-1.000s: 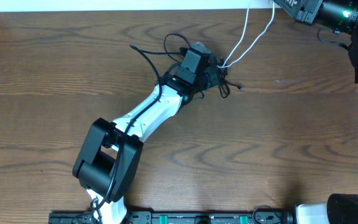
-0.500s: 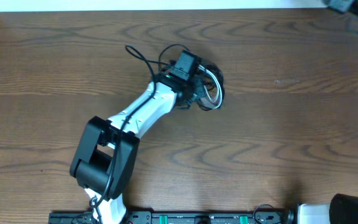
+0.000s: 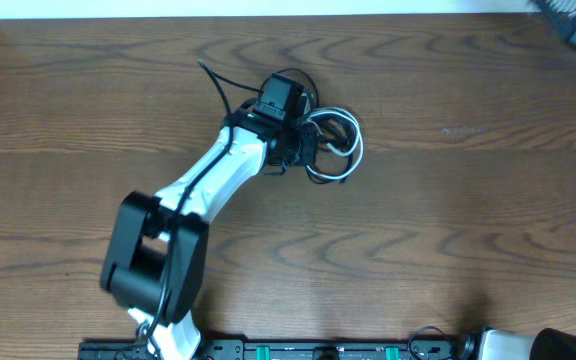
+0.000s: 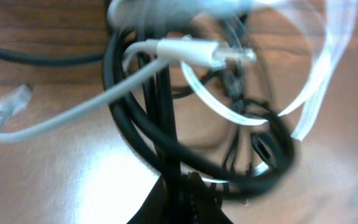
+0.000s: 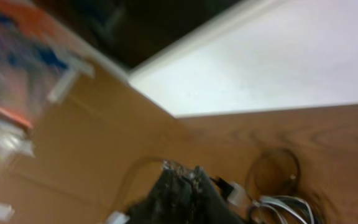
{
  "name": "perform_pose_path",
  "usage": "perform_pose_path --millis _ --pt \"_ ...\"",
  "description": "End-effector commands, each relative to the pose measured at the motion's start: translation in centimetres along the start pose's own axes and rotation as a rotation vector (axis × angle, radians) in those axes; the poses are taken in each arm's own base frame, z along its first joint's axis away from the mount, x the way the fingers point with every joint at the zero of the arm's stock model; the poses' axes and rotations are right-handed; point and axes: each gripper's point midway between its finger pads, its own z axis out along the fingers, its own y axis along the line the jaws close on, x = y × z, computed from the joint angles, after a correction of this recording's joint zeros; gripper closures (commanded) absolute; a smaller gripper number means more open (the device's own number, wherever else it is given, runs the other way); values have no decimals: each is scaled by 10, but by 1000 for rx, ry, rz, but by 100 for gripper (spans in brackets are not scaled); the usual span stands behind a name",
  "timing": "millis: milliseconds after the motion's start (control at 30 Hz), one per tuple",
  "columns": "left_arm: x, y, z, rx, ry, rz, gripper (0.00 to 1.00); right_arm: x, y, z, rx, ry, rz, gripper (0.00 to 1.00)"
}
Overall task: Untangle cables
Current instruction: 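Bring both grippers back to center with the bundle between them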
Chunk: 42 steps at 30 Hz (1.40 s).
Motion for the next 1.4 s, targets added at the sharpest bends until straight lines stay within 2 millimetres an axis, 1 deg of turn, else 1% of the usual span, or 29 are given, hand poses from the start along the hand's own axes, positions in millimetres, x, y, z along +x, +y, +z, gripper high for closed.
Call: perform_pose_path --millis 0,100,133,167,267,400,467,533,667,733,800,867,933,1033,1100,1167,1233,1367 --pt "-6 -27 -54 67 -81 172 93 19 -8 20 22 66 -117 82" --pt "2 -44 -86 130 -101 219 92 45 -12 42 48 152 -152 72" --pt "4 -51 -96 158 -109 239 93 54 -13 50 58 180 -162 70" --pt "7 -57 -106 180 -118 253 93 62 -14 57 67 207 -173 69" --pt "10 -63 -130 191 -159 267 93 88 -16 78 87 288 -198 69" --pt "12 -73 -152 221 -204 288 93 115 -26 100 127 378 -187 70" --pt "11 -75 -158 235 -220 292 93 126 -31 108 130 417 -180 71" --pt "9 -72 -161 231 -230 286 93 135 -38 114 134 451 -161 74" --pt "0 -56 -165 214 -249 192 93 146 -56 123 154 502 -122 76" --pt "-9 -46 -170 208 -275 130 93 153 -65 126 162 531 -114 75" --pt "-20 -41 -177 226 -311 71 93 160 -73 128 170 561 -104 74" --pt "-34 -51 -191 316 -364 78 93 168 -81 130 175 596 -100 73" --pt "-46 -72 -211 445 -417 140 93 177 -92 133 182 637 -87 74" --pt "-51 -98 -235 604 -457 216 93 187 -100 137 170 674 -72 74" --pt "-51 -111 -246 681 -462 246 92 193 -96 142 114 693 -85 74" --pt "-52 -113 -248 696 -462 228 93 197 -87 146 48 706 -110 72" --pt "-54 -110 -248 685 -468 219 93 201 -85 149 38 713 -124 70" --pt "-67 -93 -241 583 -513 156 93 210 -81 153 46 738 -140 65"
